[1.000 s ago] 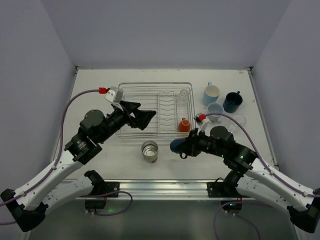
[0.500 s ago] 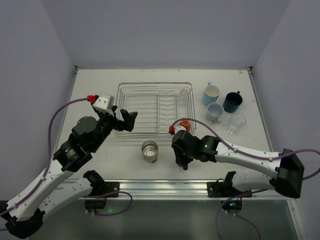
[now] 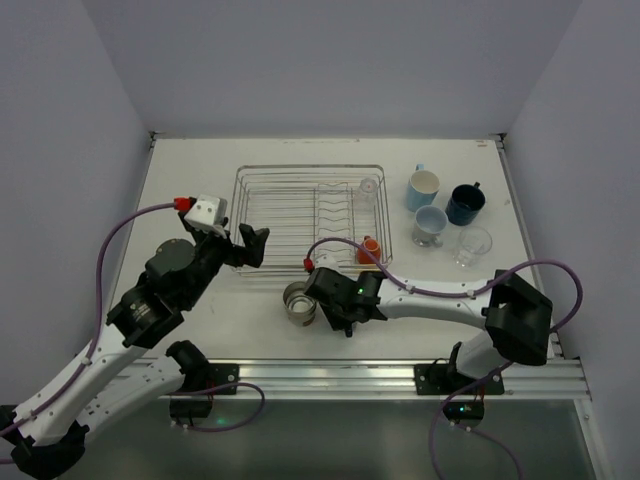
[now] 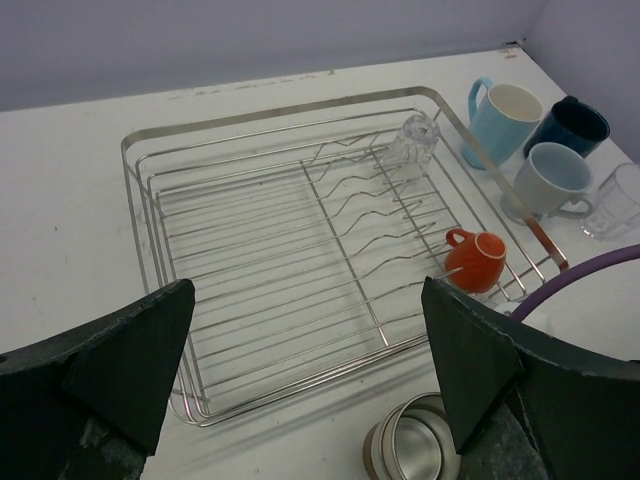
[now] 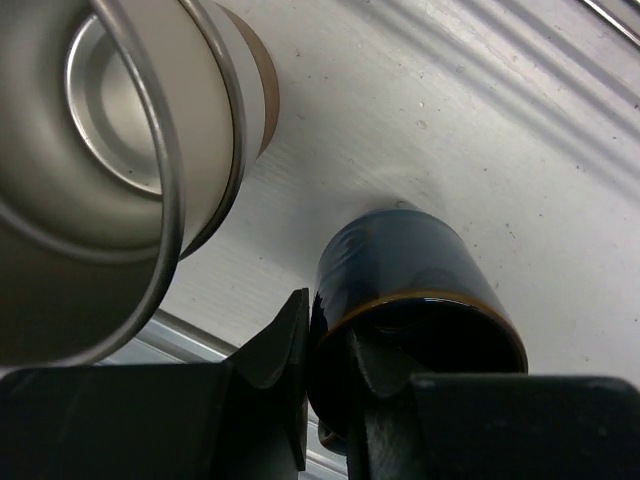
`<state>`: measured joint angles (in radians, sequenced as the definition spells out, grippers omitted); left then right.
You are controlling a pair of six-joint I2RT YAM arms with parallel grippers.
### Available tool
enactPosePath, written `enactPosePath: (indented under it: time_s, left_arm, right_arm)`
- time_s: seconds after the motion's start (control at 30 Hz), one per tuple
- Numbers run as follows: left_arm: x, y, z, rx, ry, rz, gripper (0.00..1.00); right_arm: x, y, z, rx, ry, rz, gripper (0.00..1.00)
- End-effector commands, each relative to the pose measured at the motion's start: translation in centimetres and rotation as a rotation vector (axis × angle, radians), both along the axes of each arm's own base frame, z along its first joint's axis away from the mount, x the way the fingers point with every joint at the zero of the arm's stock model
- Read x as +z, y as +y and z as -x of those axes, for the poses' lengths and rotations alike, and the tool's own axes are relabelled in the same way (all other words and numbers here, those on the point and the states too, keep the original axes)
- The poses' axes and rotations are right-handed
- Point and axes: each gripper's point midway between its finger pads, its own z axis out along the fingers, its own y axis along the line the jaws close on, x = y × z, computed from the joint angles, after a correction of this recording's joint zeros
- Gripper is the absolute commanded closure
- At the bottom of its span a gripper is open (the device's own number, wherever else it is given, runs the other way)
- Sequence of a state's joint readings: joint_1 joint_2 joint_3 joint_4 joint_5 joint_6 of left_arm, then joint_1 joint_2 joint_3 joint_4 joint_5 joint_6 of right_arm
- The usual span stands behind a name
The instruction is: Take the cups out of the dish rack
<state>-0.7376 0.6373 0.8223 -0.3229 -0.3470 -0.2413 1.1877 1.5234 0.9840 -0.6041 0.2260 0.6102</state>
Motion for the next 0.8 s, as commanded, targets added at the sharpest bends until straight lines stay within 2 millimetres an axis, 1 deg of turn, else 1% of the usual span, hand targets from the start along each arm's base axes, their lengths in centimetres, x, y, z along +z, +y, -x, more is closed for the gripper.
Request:
enactPosePath:
  time_s: [0.0, 0.03, 0.13, 0.23, 0.3, 0.33, 0.37, 0.4, 0.43, 0.47, 0.5, 0.57, 0.6, 0.63, 0.67, 0.7, 0.73, 0.77]
  left_arm:
    - [0.6, 0.5, -0.2, 0.021, -0.030, -0.006, 0.00]
    - [0.6, 0.5, -0.1, 0.017, -0.029, -0.005, 0.00]
    - [0.5, 0.0, -0.1, -0.002, -0.020, 0.003, 0.00]
    - [0.5, -0.8, -0.1, -0.033, -0.010, 0.010, 0.00]
    - [0.5, -1.2, -0.2, -0.044, -0.002, 0.017, 0.00]
    - [0.4, -1.7, -0.2, -0.066, 0.009, 0.020, 0.00]
    - [0.7, -2.1, -0.2, -0.077, 0.010, 0.032, 0.00]
    - [0.7, -2.5, -0.2, -0.091, 0.016, 0.038, 0.00]
    - [0.5, -3.6, -0.2, -0.136, 0.028, 0.042, 0.00]
    - [0.8, -4.3, -0.2, -0.160, 0.033, 0.054, 0.00]
    - [1.0, -5.2, -0.1, -0.202, 0.042, 0.064, 0.00]
    - [0.5, -6.8, -0.5, -0.238, 0.087, 0.076, 0.00]
    - [-0.1, -8.3, -0.8, -0.282, 0.115, 0.083, 0.00]
    - [0.1, -9.1, -0.9, -0.306, 0.120, 0.097, 0.00]
    - [-0.1, -10.0, -0.9, -0.328, 0.134, 0.109, 0.01]
    - [0.3, -10.7, -1.4, -0.335, 0.121, 0.122, 0.02]
    - [-0.6, -11.8, -2.2, -0.340, 0.144, 0.106, 0.02]
    - [-0.7, -12.7, -2.6, -0.350, 0.146, 0.099, 0.02]
  right_arm:
    - [1.6, 2.2, -1.5, -0.042, -0.077, -0.080, 0.94]
    - [1.6, 2.3, -1.4, -0.043, -0.072, -0.092, 0.81]
    - [2.1, 2.3, -1.3, -0.045, -0.074, -0.114, 0.59]
    - [3.3, 2.2, -1.3, -0.048, -0.084, -0.150, 0.51]
    - [4.6, 2.1, -1.0, -0.044, -0.088, -0.185, 0.48]
    - [5.2, 1.9, -0.9, -0.043, -0.089, -0.201, 0.44]
    - [5.9, 1.9, -0.8, -0.039, -0.094, -0.220, 0.38]
    - [7.6, 1.7, -0.6, -0.033, -0.109, -0.275, 0.35]
    - [8.4, 1.6, -0.4, -0.019, -0.112, -0.305, 0.33]
    - [9.3, 1.5, 0.1, 0.005, -0.113, -0.334, 0.31]
    - [11.6, 1.0, 0.1, 0.009, -0.144, -0.399, 0.31]
    - [13.7, 0.2, 0.1, 0.015, -0.172, -0.465, 0.33]
    - [14.8, -0.2, 0.1, 0.017, -0.185, -0.500, 0.34]
    - [16.9, -1.1, 0.1, 0.016, -0.223, -0.561, 0.38]
    - [17.5, -2.2, -0.7, -0.015, -0.247, -0.578, 0.46]
    - [18.1, -3.1, -1.2, -0.040, -0.271, -0.599, 0.63]
    - [18.6, -4.0, -1.7, -0.068, -0.297, -0.614, 0.73]
    - [19.5, -6.0, -2.9, -0.131, -0.342, -0.646, 0.81]
